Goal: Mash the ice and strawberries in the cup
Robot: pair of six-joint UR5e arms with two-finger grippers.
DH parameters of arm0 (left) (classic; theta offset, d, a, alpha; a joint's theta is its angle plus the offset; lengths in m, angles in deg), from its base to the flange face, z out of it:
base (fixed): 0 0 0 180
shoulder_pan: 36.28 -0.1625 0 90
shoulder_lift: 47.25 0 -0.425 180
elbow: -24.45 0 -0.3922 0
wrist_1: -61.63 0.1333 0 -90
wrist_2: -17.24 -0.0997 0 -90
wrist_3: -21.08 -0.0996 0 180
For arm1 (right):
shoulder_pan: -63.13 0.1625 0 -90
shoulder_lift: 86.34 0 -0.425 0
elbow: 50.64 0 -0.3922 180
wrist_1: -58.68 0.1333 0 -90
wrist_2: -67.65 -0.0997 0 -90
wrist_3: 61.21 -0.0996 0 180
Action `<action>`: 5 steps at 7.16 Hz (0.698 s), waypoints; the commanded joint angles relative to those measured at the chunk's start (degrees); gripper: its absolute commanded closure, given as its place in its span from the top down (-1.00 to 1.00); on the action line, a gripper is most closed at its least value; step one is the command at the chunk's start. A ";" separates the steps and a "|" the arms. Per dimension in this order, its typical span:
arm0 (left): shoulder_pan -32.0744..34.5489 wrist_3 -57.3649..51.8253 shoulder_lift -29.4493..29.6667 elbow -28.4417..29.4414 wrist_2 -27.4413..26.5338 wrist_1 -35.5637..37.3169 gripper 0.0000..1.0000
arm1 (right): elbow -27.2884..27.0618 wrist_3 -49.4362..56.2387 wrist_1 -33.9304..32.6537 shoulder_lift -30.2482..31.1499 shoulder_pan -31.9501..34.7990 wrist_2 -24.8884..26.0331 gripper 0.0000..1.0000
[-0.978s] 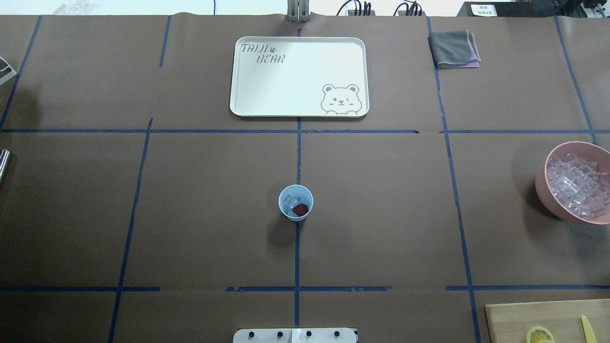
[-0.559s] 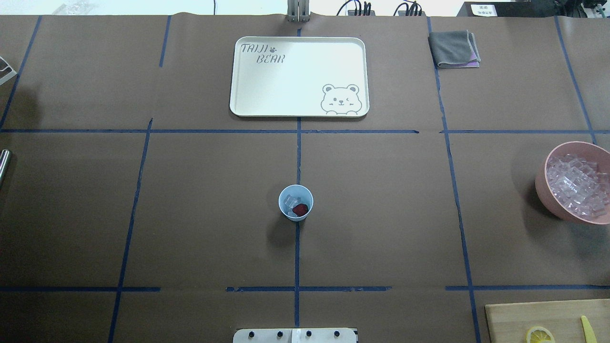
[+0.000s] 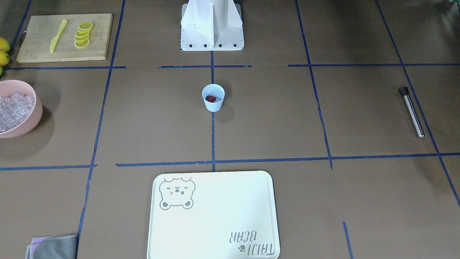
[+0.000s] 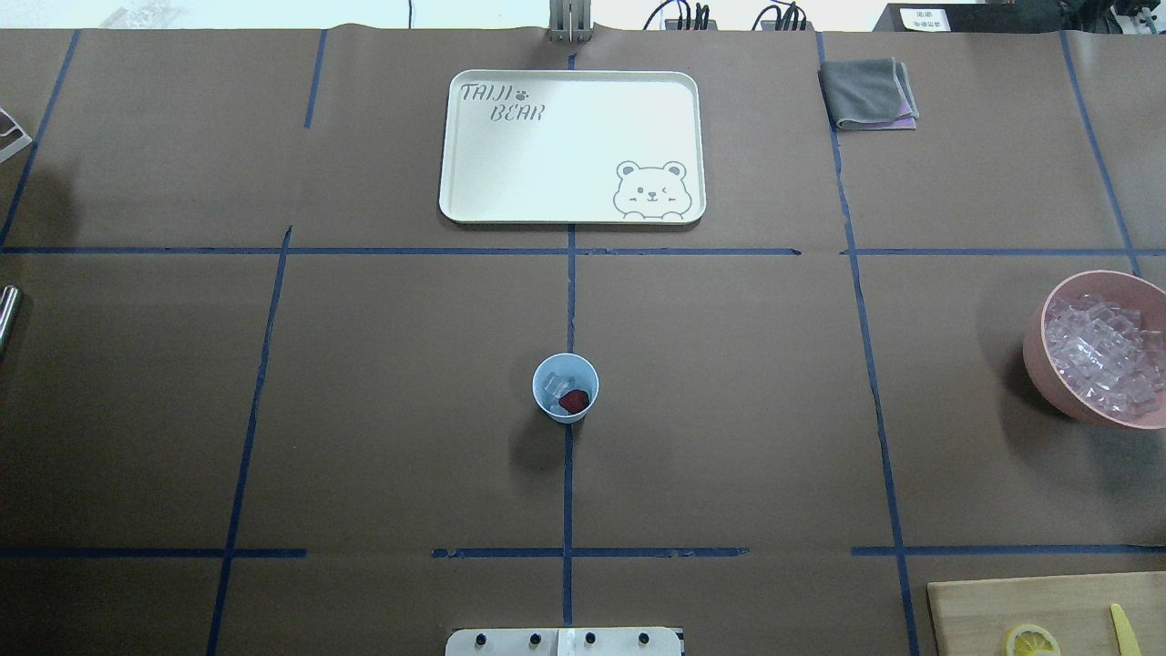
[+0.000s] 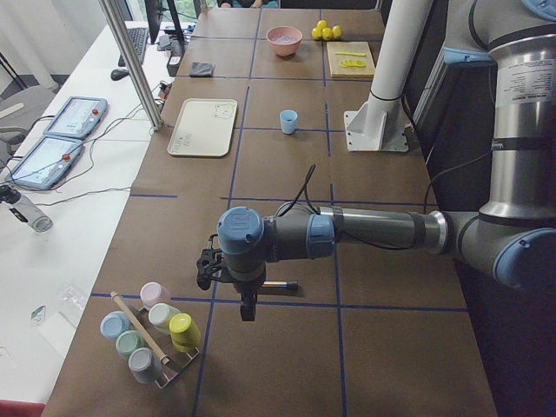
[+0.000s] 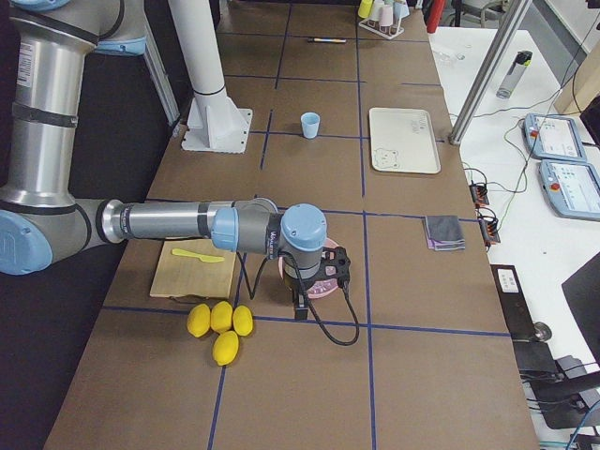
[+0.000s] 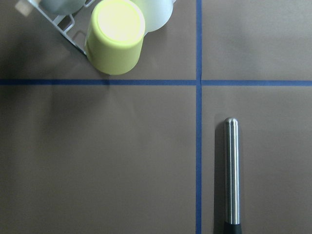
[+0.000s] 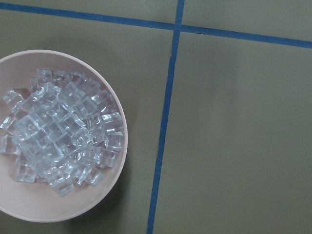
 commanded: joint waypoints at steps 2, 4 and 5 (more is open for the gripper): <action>-0.11 -0.36 -0.98 -0.34 -3.86 0.20 1.00 | -0.10 0.00 0.00 0.06 0.00 -0.09 0.98; -0.11 -0.28 -1.43 -0.43 -3.60 0.12 1.00 | -0.10 -0.09 0.00 -0.03 0.00 -0.26 0.98; -0.11 -0.28 -1.43 -0.52 -3.69 0.03 1.00 | -0.10 -0.09 0.00 -0.03 0.00 -0.26 0.98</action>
